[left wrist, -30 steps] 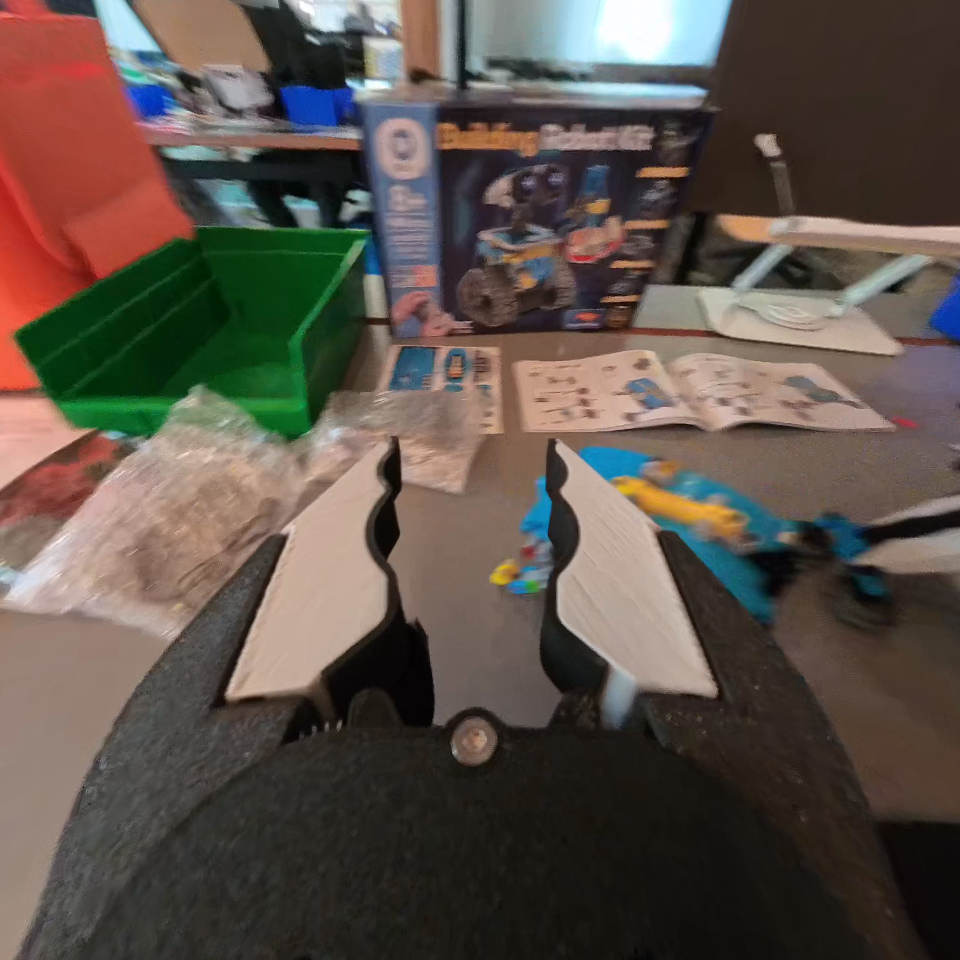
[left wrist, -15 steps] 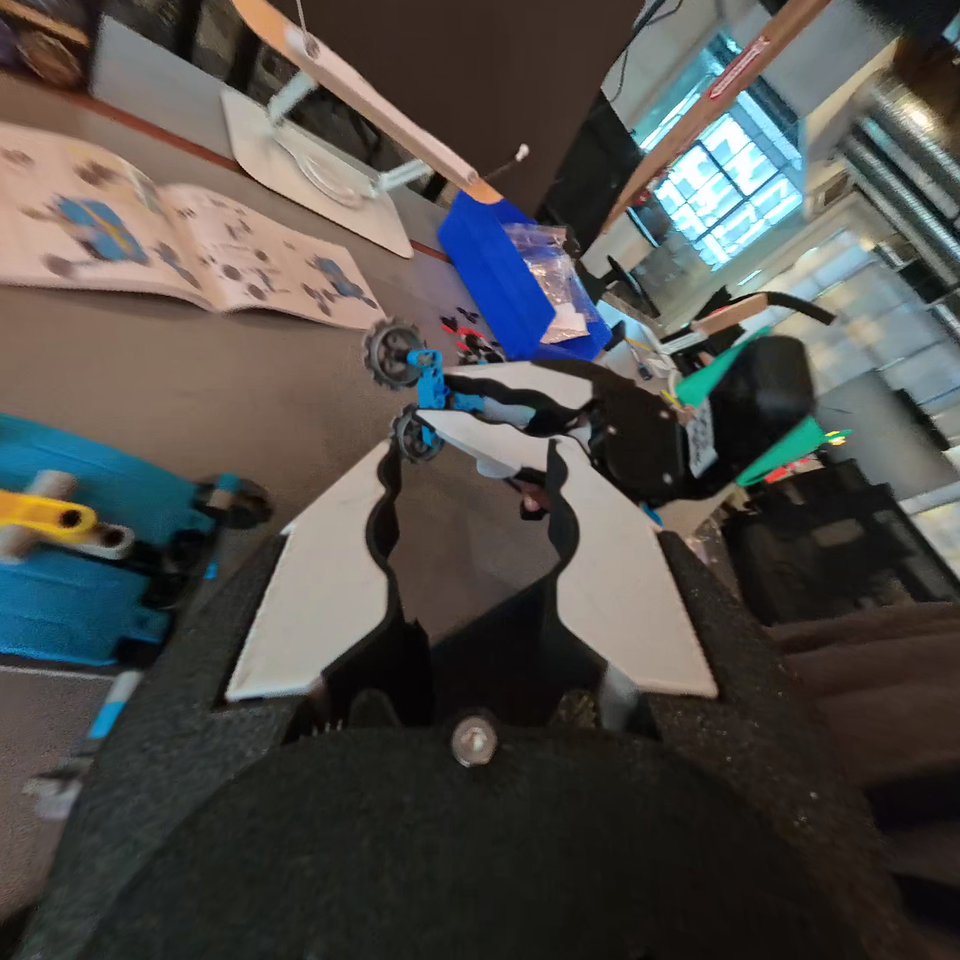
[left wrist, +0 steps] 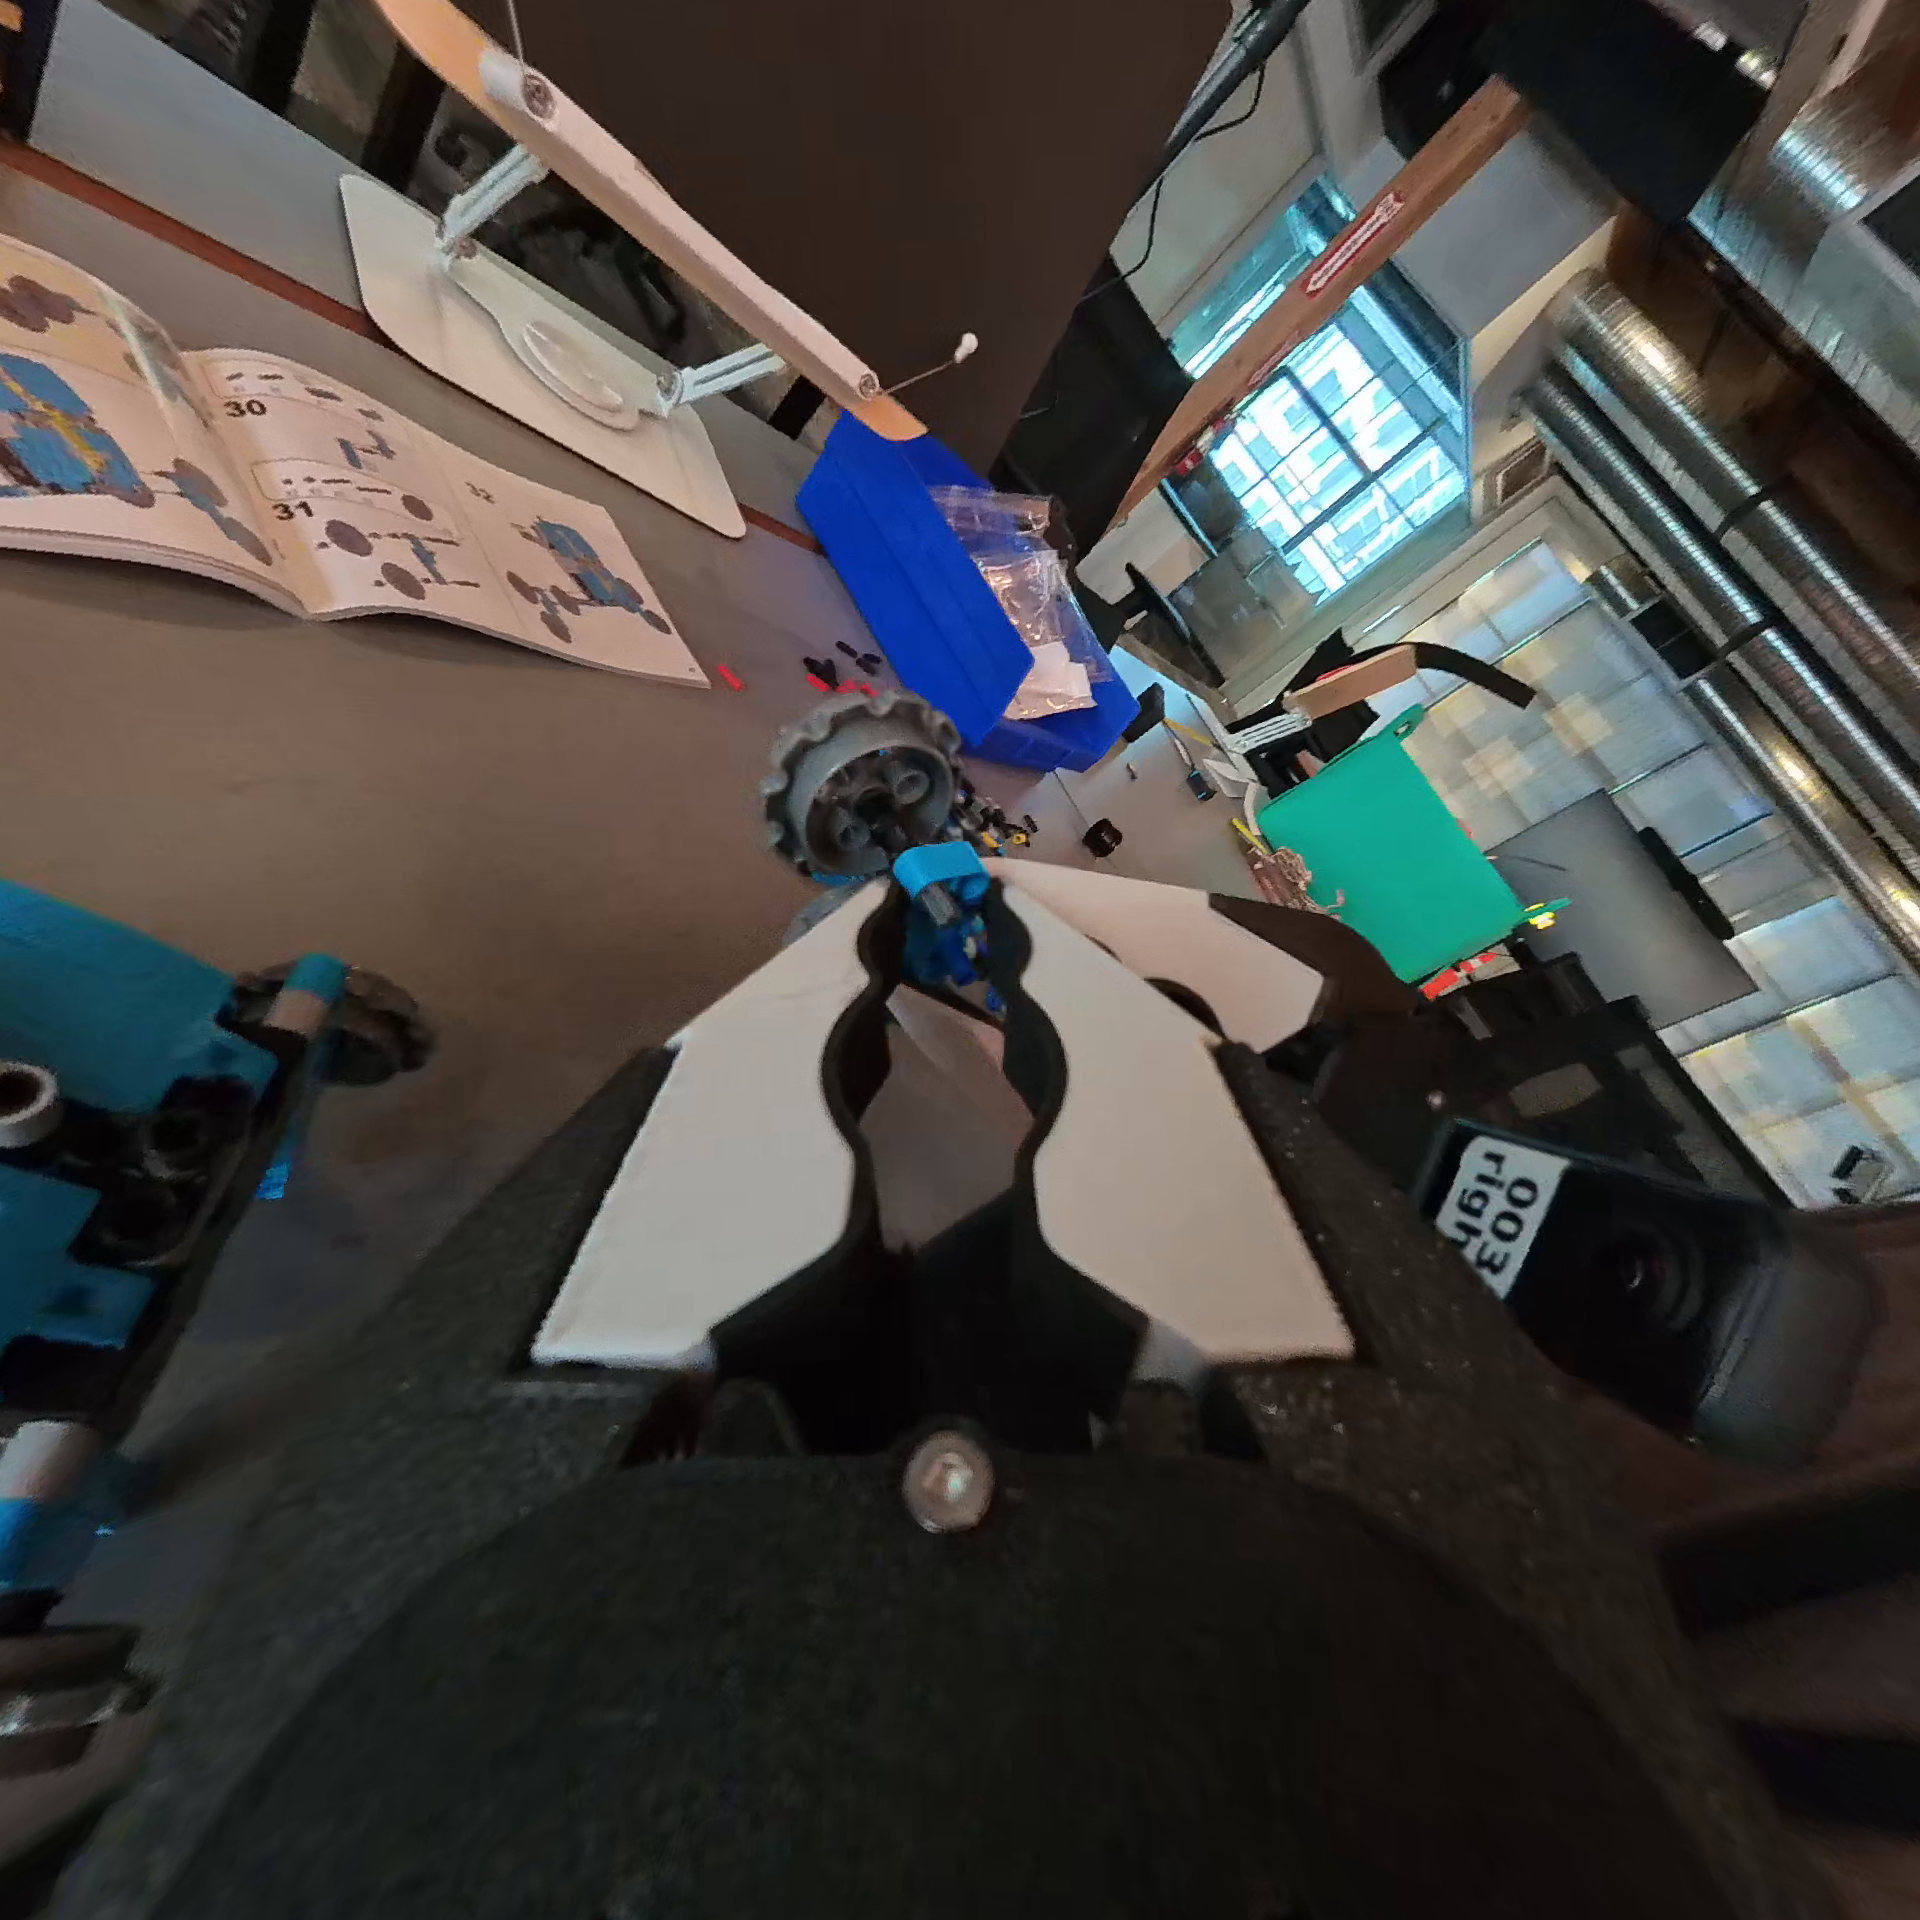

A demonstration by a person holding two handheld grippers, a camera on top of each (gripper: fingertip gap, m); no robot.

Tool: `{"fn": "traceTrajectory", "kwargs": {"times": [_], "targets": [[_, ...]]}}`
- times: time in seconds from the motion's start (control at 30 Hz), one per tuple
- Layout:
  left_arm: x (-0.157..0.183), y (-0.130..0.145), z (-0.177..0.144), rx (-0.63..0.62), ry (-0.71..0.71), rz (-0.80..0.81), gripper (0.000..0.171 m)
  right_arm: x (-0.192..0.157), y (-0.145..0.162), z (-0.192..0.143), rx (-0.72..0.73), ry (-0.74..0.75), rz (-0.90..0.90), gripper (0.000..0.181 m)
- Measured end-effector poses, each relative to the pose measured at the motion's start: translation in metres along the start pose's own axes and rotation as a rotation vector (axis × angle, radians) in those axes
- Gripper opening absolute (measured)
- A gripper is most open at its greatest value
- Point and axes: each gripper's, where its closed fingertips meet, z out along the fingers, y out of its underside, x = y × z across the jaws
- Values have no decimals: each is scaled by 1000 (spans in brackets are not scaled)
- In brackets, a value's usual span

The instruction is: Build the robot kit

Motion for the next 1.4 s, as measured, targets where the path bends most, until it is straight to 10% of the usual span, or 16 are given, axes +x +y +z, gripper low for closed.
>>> {"fn": "traceTrajectory", "kwargs": {"times": [0.2,0.4,0.5,1.4], "targets": [[5,-8,-14,24,90,48,12,2,-23,-21,240,-178,299,34],[50,-5,-37,-14,445,151,12,28,-30,-53,449,-1038,1191,49],[55,3,-37,-45,493,179,10,10,-34,-59,436,-1303,1287,39],[35,2,-28,320,408,30,8,-13,-45,-32,499,-1160,1421,15]]}}
